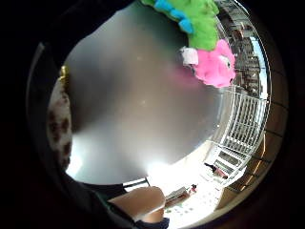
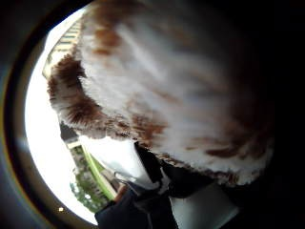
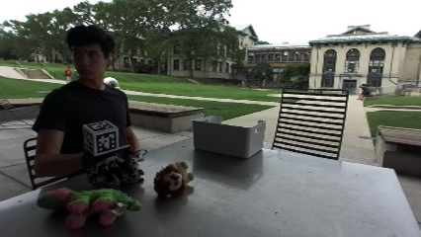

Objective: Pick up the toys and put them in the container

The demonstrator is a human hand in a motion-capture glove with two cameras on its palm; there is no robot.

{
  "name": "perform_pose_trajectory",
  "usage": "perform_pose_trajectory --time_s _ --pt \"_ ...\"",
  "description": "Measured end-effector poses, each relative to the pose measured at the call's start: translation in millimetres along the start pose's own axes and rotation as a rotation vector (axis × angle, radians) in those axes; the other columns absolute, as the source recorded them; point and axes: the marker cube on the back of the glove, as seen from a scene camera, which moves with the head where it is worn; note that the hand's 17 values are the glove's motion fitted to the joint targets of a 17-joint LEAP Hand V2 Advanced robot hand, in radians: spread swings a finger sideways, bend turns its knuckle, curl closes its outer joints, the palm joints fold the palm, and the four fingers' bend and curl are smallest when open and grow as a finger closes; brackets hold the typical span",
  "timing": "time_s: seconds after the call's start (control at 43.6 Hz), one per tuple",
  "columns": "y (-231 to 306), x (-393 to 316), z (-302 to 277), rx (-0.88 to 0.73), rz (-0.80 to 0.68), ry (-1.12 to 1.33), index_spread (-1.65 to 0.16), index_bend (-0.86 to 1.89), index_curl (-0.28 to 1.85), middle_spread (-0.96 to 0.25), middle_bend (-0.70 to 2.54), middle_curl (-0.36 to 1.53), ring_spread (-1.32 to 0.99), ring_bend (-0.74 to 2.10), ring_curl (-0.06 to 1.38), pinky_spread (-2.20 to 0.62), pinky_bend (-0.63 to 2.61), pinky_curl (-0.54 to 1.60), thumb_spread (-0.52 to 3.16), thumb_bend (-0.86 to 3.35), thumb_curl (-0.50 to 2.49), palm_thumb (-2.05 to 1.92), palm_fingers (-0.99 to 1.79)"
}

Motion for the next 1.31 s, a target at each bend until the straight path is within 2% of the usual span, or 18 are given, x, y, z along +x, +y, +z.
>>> perform_pose_trajectory --time_s 0.092,0.184,0.413,0.436,0.459,0.574,0.597,0.643,0.735,0.872,1.01,1.033,1.125,1.308 --pt "-0.7 3.6 7.9 -0.006 0.018 -0.035 -0.29 0.34 0.46 -0.10 0.23 0.38 -0.28 0.28 0.24 -0.03 0.59 0.34 1.34 0.18 0.27 0.36 0.41" --pt "1.4 3.9 12.0 0.000 0.029 -0.060 -0.28 0.33 0.47 -0.10 0.23 0.39 -0.28 0.36 0.27 -0.06 0.69 0.36 1.39 0.27 0.32 0.51 0.64" --pt "9.4 -5.0 7.4 0.033 -0.007 -0.083 -0.20 0.67 0.60 -0.12 0.21 0.41 -0.31 0.46 0.31 -0.23 0.65 0.35 1.43 0.42 0.42 0.78 1.03" --pt "9.6 -6.1 6.4 0.046 -0.008 -0.079 -0.20 0.65 0.59 -0.12 0.18 0.40 -0.31 0.44 0.30 -0.23 0.66 0.35 1.44 0.42 0.42 0.78 0.97" --pt "9.7 -7.0 5.1 0.058 -0.006 -0.072 -0.19 0.70 0.63 -0.12 0.23 0.42 -0.32 0.48 0.33 -0.25 0.63 0.35 1.43 0.44 0.44 0.83 1.08" --pt "11.6 -10.5 -1.0 0.097 -0.004 -0.024 -0.15 0.72 0.67 -0.13 0.35 0.47 -0.33 0.57 0.36 -0.32 0.60 0.35 1.38 0.48 0.50 0.92 1.21" --pt "11.6 -10.7 -2.0 0.105 -0.003 -0.014 -0.14 0.75 0.69 -0.13 0.32 0.46 -0.33 0.57 0.36 -0.32 0.61 0.35 1.39 0.49 0.50 0.92 1.15" --pt "10.6 -10.8 -4.7 0.130 0.002 0.013 -0.14 0.70 0.69 -0.14 0.45 0.50 -0.34 0.64 0.38 -0.36 0.58 0.35 1.36 0.50 0.54 0.97 1.27" --pt "5.3 -9.9 -12.4 0.165 0.018 0.039 -0.14 0.64 0.71 -0.15 0.60 0.54 -0.34 0.76 0.41 -0.40 0.57 0.34 1.37 0.56 0.59 1.04 1.34" --pt "-1.4 -11.6 -25.5 0.140 0.015 0.014 -0.15 0.54 0.73 -0.18 0.74 0.56 -0.35 0.87 0.44 -0.45 0.64 0.36 1.37 0.61 0.66 1.09 1.33" --pt "-5.8 -26.3 -54.2 0.168 0.006 -0.001 -0.17 0.28 0.72 -0.17 0.81 0.57 -0.33 1.03 0.47 -0.47 0.70 0.38 1.20 0.48 0.69 0.96 1.22" --pt "-5.9 -30.6 -60.9 0.181 0.003 -0.005 -0.18 0.32 0.75 -0.15 0.81 0.57 -0.33 1.00 0.46 -0.47 0.71 0.38 1.20 0.52 0.71 1.01 1.25" --pt "-9.7 -50.8 -94.4 0.228 -0.016 -0.018 -0.20 0.10 0.72 -0.22 0.81 0.57 -0.36 1.10 0.48 -0.46 0.76 0.39 1.08 0.32 0.69 0.76 1.10" --pt "-33.3 -91.6 -159.0 0.292 -0.087 -0.018 -0.25 0.07 0.69 -0.32 0.73 0.55 -0.39 1.13 0.49 -0.46 0.88 0.42 0.95 0.21 0.73 0.68 0.98"
